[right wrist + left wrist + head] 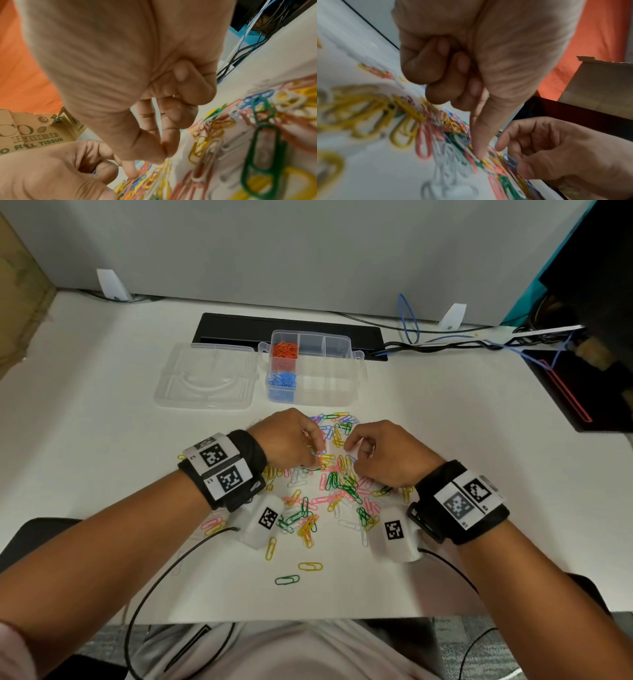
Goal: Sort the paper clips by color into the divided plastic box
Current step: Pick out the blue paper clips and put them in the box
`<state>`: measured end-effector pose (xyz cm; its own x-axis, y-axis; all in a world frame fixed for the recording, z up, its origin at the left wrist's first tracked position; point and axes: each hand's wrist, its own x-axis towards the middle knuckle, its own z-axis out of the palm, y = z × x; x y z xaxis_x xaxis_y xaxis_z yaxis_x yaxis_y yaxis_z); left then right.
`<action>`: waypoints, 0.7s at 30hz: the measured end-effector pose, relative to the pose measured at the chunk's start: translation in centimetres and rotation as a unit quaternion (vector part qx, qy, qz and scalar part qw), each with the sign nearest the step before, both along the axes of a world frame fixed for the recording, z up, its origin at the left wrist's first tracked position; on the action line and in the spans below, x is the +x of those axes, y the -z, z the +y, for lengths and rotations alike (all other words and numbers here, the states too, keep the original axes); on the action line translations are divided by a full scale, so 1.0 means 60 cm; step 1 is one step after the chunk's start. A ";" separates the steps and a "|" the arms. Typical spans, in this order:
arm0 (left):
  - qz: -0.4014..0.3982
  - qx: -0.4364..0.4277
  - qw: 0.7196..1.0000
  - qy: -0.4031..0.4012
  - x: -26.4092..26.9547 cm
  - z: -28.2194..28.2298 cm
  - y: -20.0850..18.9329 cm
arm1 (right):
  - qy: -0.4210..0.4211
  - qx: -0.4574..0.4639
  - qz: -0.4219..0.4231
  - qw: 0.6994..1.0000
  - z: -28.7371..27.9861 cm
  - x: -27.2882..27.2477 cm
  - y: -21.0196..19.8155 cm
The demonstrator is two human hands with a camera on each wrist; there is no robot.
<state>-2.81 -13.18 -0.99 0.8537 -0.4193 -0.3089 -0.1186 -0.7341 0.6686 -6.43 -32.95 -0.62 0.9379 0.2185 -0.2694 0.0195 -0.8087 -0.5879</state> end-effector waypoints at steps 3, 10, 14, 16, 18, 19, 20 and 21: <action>-0.011 0.009 1.000 0.008 0.003 0.003 -0.001 | -0.009 0.015 -0.002 1.000 0.002 -0.001 0.001; -0.029 0.029 0.999 0.018 0.008 0.009 0.008 | -0.011 0.045 -0.002 0.999 0.000 -0.002 0.009; -0.037 0.034 0.998 0.024 0.006 0.009 0.009 | -0.011 0.071 -0.008 0.997 0.005 -0.002 0.008; -0.042 0.041 0.998 0.019 0.010 0.013 0.004 | -0.018 0.071 -0.018 0.997 0.011 -0.003 0.007; -0.051 0.039 0.998 0.007 0.013 0.017 -0.003 | -0.026 0.071 -0.028 0.997 0.017 -0.004 0.007; -0.054 0.025 0.998 0.003 0.013 0.017 -0.006 | -0.028 0.073 -0.028 0.997 0.019 -0.005 0.006; -0.055 0.010 0.998 0.008 0.011 0.017 -0.009 | -0.029 0.076 -0.026 0.996 0.020 -0.006 0.006; -0.053 0.000 0.998 0.024 0.009 0.015 -0.011 | -0.028 0.077 -0.025 0.996 0.021 -0.007 0.005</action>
